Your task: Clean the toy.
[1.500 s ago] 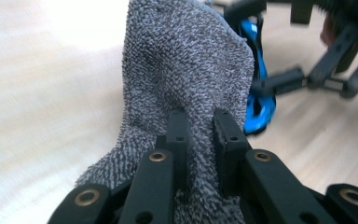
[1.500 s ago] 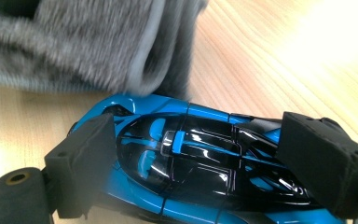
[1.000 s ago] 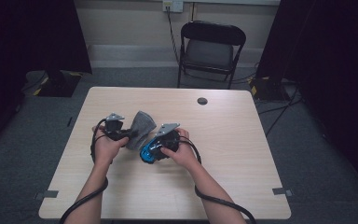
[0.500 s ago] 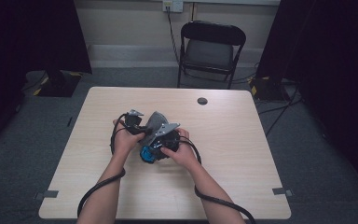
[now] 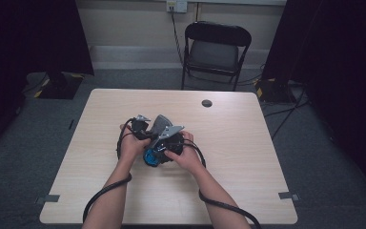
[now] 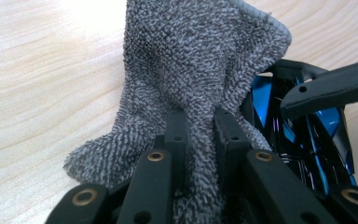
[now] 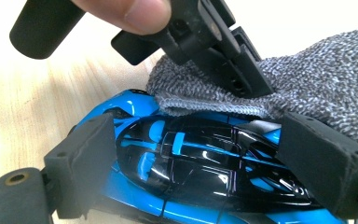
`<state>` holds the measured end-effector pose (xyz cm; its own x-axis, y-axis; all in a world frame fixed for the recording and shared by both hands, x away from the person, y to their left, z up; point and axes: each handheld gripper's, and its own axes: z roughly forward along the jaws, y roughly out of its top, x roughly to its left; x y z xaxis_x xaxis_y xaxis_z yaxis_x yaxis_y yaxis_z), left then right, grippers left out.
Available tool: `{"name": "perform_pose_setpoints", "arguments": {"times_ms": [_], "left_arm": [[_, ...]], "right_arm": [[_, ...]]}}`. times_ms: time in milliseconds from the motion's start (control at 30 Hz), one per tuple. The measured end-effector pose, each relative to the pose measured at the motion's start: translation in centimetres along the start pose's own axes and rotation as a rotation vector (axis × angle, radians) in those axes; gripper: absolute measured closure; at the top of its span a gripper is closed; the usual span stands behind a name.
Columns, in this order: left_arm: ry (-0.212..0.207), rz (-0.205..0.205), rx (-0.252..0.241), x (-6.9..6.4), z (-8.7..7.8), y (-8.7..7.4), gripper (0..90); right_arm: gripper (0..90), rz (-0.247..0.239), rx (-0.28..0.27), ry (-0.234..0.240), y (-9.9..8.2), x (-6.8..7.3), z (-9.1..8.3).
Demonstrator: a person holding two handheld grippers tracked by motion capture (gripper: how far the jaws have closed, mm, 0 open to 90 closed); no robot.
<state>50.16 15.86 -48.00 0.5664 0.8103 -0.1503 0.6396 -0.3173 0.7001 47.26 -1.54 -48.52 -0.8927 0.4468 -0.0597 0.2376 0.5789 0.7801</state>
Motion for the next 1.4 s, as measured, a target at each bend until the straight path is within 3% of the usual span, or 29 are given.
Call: {"name": "perform_pose_setpoints", "arguments": {"times_ms": [867,1400], "left_arm": [[-0.027,-0.035,0.013,0.8,-2.6,-2.2,78.6],[-0.029,-0.033,0.02,0.9,-5.4,-4.8,78.6]], "right_arm": [[11.3,-0.007,0.005,0.002,0.0,0.0,0.0],[11.3,-0.006,0.01,0.001,0.1,0.0,0.0]]}}
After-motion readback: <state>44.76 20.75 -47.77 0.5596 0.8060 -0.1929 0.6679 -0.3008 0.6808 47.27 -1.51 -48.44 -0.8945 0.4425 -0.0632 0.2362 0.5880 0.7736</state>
